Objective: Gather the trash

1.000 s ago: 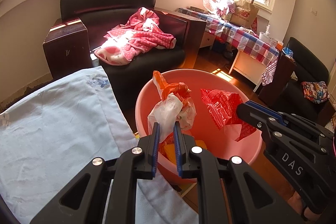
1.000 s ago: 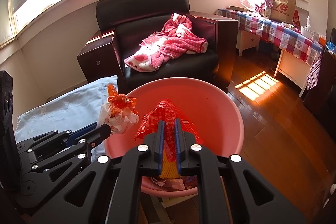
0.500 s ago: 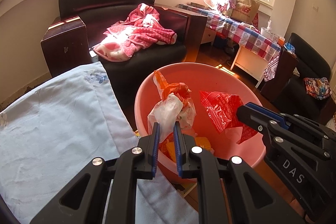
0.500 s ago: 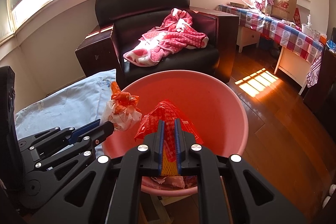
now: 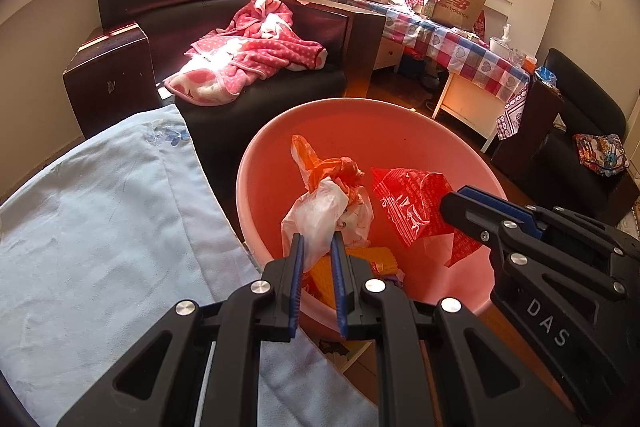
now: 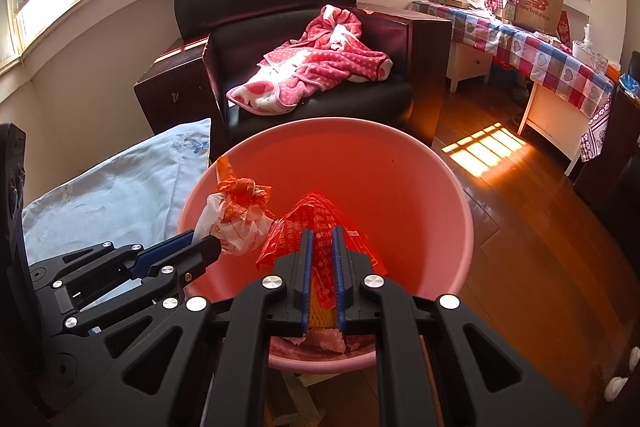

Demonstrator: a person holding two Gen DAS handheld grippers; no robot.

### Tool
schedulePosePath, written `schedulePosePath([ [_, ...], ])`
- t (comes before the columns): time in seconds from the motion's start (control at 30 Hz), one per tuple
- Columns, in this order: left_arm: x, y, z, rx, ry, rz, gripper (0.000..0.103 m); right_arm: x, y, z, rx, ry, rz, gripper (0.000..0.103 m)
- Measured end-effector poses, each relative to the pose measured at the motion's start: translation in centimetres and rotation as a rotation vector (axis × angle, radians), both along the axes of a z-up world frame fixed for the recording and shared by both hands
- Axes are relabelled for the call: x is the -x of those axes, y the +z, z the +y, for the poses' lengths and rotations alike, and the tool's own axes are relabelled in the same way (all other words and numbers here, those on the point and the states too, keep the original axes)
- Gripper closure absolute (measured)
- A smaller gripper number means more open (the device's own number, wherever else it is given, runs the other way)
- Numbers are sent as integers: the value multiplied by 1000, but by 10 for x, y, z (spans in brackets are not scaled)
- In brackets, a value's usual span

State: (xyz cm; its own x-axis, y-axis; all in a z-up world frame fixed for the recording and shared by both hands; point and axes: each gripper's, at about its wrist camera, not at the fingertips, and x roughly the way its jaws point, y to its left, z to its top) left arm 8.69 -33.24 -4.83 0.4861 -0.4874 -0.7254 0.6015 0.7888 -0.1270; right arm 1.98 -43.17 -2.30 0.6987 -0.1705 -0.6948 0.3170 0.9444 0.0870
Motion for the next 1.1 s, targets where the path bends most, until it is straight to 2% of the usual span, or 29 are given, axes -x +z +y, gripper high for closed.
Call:
schedulePosePath([
  [0.2,-3,-1,-3,0,-13,16,89,-3,-3,0,3,-4,15,93],
  [0.33,-3,-1,-4,4,-18,19,85,-3,-4,-1,-2,-7,21,93],
  [0.63,0,0,-5,9,-21,19,85,-3,-6,-5,-5,-24,29,93],
  [0.7,1,2,-4,16,-19,20,82,-3,-6,-6,-4,-25,32,93],
  [0.87,3,8,-1,35,-10,22,66,-4,-7,-5,-5,-23,42,93],
  [0.97,3,12,3,50,2,26,62,-4,-8,-4,-5,-25,46,92],
  [1.07,3,14,6,54,15,25,58,-3,-7,-6,-20,-26,42,88],
  [1.1,3,15,7,55,20,23,58,-2,-7,-6,-22,-26,41,83],
])
